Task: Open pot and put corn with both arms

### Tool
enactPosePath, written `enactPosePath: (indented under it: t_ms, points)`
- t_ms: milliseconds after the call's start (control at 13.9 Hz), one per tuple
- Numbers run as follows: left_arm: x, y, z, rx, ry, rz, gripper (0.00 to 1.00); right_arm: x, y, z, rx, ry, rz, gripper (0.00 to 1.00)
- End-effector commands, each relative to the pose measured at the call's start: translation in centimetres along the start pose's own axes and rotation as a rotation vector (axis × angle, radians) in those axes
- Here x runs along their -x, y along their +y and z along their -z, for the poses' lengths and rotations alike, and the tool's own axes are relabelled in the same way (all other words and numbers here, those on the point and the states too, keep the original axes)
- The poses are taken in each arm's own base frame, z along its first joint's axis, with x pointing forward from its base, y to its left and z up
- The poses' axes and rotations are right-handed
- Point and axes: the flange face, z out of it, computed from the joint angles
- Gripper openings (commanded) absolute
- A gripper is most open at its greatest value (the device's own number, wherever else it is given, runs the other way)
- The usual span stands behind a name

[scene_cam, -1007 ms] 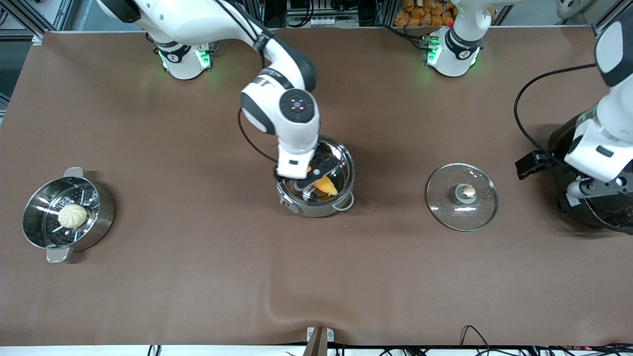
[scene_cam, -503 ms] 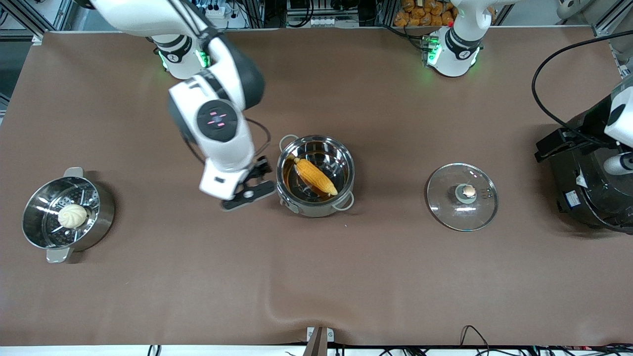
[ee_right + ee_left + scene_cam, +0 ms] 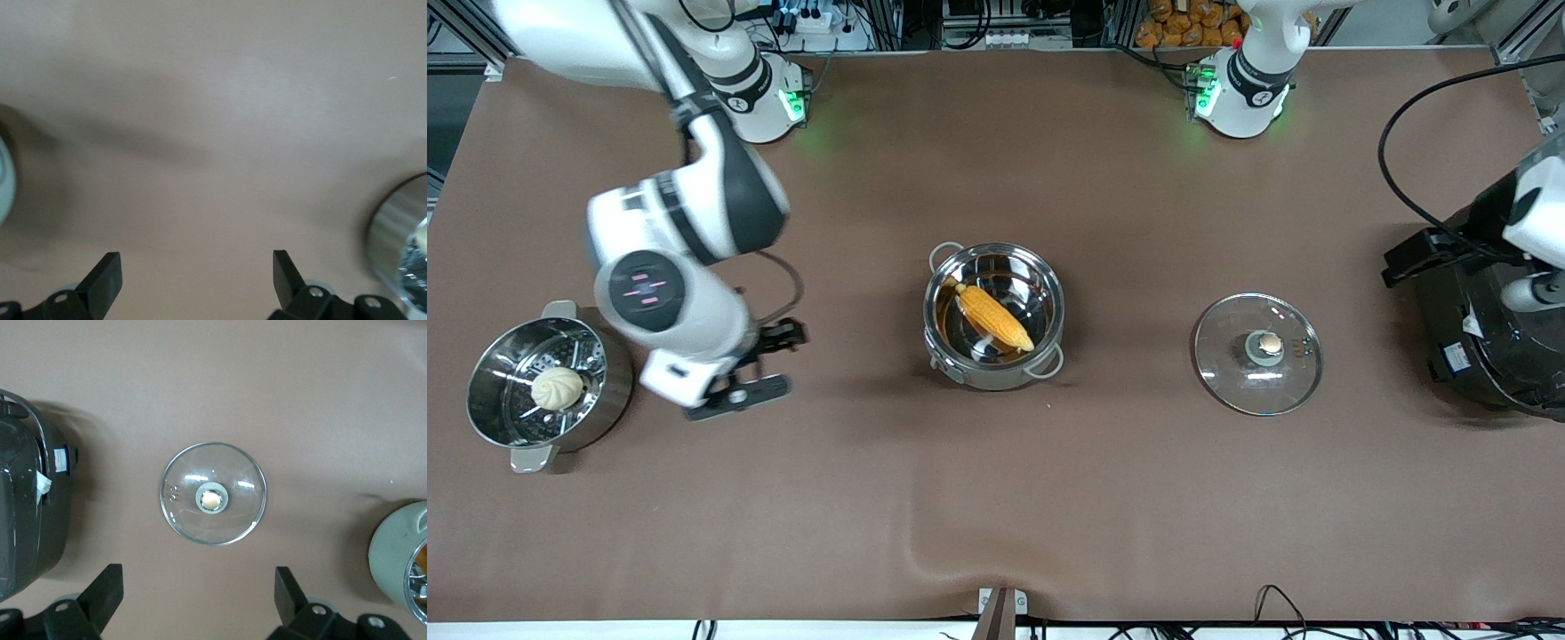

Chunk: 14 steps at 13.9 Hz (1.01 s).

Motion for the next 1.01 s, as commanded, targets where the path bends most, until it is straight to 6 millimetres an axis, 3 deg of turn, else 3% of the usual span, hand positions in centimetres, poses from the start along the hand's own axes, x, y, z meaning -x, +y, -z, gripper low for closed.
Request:
enactPosePath:
  t_ms: [0,144,288,431,647,863,935]
  points:
    - [1.8,-0.1,0.0,0.009,0.002,-0.02,1.0,4.4,5.1,3.7,-0.088,0.014,0.021,1.0]
    - [2.6,0.0,-1.1,0.005,0.012,-0.021,1.0,6.7,6.9,6.1,-0.096,-0.004,-0.024,1.0]
    - [2.8,0.2,-1.0,0.005,0.015,-0.024,1.0,9.9,9.2,9.6,-0.067,0.025,-0.081,1.0]
    - [2.6,-0.2,-0.9,0.004,0.017,-0.022,1.0,12.9,11.1,11.9,-0.064,0.018,-0.141,1.0]
    - [2.3,-0.6,-0.7,0.005,0.018,-0.01,1.0,16.9,14.5,14.2,-0.124,0.026,-0.229,1.0]
    - [2.3,-1.0,-0.2,0.004,0.009,-0.002,1.0,19.9,15.2,16.7,-0.131,0.053,-0.262,1.0]
    - [2.3,-1.2,0.0,0.003,0.0,0.001,1.0,20.7,16.4,16.1,-0.138,0.04,-0.288,1.0]
